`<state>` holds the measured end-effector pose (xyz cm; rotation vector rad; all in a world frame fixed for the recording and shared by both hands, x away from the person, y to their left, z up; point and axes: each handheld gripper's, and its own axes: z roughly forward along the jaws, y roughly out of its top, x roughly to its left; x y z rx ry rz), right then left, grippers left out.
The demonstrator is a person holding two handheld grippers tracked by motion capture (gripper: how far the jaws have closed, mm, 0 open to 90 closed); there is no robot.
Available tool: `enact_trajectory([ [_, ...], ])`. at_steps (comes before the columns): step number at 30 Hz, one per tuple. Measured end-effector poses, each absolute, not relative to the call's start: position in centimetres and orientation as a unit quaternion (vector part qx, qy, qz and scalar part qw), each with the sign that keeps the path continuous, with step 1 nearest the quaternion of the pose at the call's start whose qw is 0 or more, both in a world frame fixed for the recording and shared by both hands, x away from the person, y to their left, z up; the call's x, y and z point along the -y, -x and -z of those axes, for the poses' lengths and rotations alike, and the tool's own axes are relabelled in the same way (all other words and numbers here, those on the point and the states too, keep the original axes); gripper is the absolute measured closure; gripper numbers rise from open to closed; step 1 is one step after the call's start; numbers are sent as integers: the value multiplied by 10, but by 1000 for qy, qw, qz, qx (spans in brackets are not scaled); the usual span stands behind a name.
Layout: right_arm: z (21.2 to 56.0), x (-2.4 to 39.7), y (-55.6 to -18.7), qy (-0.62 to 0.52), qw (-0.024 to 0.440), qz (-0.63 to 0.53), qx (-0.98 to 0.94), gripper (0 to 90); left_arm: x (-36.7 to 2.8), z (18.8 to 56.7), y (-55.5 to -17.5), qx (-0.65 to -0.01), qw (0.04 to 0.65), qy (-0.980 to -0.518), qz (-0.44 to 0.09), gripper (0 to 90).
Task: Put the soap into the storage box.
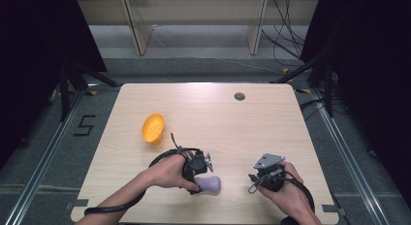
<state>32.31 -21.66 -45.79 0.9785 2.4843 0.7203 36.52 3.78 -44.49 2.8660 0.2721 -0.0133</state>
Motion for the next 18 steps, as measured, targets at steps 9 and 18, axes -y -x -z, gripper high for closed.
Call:
enact_trajectory([
  [9, 457, 218, -324, -347, 187, -255, -883, 596, -22, 451, -366, -85, 114, -990, 4, 396],
  [18, 457, 219, -324, -347, 187, -256, -883, 594, -14, 460, -366, -86, 99, -991, 2, 396],
])
